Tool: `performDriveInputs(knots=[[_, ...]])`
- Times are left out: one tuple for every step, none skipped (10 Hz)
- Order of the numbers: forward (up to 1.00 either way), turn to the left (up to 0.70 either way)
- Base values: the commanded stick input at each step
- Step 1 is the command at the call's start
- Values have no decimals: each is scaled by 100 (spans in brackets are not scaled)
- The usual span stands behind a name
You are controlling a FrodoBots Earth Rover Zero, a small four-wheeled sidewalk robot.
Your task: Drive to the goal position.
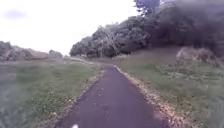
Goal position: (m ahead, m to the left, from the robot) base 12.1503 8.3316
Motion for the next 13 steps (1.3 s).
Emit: performDriveInputs(knots=[[45,0],[45,0],[45,0],[45,0],[45,0],[45,0],[45,0],[45,0],[45,0],[45,0],[45,0],[45,0],[45,0]])
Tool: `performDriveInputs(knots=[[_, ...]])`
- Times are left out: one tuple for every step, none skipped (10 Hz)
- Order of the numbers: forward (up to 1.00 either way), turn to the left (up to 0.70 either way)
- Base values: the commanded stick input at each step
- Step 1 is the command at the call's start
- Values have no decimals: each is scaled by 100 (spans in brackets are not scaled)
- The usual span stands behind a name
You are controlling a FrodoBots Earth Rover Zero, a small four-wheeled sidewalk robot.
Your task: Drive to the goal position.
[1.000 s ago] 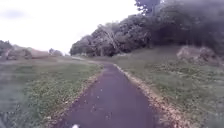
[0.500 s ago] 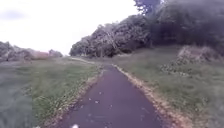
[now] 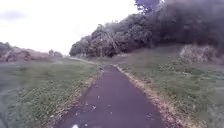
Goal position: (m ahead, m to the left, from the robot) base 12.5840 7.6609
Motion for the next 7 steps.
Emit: performDriveInputs(knots=[[45,0],[45,0],[45,0],[45,0],[45,0],[45,0],[45,0]])
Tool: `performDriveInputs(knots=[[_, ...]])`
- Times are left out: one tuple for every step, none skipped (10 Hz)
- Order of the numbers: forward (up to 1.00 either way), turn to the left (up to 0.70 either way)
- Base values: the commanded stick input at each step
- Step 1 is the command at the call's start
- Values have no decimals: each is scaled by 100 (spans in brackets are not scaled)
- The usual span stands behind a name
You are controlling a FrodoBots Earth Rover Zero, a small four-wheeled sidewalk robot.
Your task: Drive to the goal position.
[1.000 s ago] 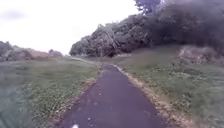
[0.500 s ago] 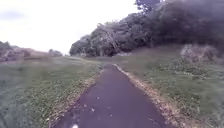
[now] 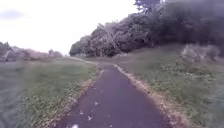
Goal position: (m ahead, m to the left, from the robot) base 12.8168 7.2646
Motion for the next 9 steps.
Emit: performDriveInputs(knots=[[45,0],[45,0],[45,0],[45,0],[45,0],[45,0],[45,0],[45,0],[45,0]])
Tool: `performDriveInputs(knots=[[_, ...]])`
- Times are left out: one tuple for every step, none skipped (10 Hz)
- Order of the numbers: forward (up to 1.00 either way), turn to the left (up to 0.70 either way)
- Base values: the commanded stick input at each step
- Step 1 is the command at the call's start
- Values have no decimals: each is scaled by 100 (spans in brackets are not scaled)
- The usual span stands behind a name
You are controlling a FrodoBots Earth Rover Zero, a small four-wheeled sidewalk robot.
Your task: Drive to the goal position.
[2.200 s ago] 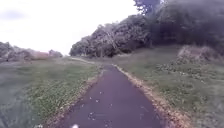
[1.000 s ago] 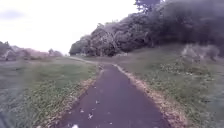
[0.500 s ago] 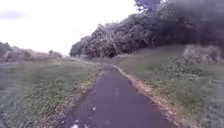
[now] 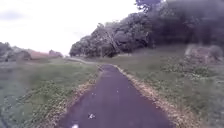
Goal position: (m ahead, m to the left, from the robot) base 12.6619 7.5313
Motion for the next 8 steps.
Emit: performDriveInputs(knots=[[45,0],[45,0],[45,0],[45,0],[45,0],[45,0],[45,0],[45,0]])
